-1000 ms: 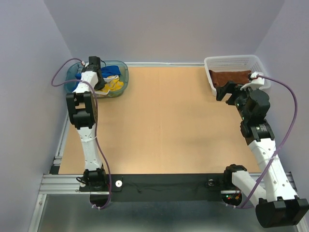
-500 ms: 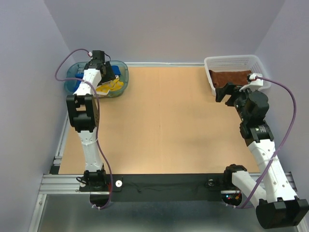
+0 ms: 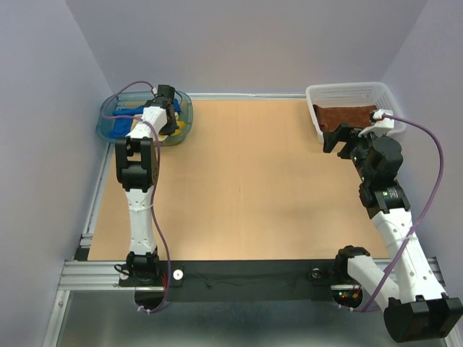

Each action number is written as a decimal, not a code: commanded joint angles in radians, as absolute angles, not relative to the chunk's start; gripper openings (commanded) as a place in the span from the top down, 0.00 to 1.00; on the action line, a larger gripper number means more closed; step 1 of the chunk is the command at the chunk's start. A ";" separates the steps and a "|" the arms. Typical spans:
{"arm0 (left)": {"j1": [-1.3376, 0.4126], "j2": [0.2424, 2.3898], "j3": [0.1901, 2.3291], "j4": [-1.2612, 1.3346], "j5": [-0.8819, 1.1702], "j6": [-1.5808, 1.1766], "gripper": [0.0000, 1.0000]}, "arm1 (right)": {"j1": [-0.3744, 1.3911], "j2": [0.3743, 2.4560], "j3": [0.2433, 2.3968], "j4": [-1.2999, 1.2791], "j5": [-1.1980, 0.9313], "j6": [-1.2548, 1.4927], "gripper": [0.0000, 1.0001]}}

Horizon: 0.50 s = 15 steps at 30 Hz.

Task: Fold and stack the towels
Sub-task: Grab crumpled towel

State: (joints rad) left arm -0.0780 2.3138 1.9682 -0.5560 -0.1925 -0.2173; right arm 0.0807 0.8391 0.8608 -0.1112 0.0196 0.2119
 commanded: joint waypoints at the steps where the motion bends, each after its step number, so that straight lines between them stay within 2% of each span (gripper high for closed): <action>1: -0.074 2.206 2.057 -0.584 -0.267 -0.203 0.99 | 0.094 0.828 0.857 -0.058 0.038 0.193 0.00; 9: -0.077 1.987 2.281 -0.606 -0.324 -0.213 1.00 | 0.095 0.827 0.865 -0.060 0.026 0.196 0.00; 15: -0.103 1.806 2.286 -0.456 -0.148 -0.248 1.00 | 0.095 0.833 0.888 -0.061 0.006 0.199 0.00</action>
State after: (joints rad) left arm -0.0803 1.9598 2.2314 -0.5804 -0.2348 -0.2230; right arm 0.0864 0.8391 0.8608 -0.1112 0.0185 0.2085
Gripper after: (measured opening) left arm 0.066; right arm 0.998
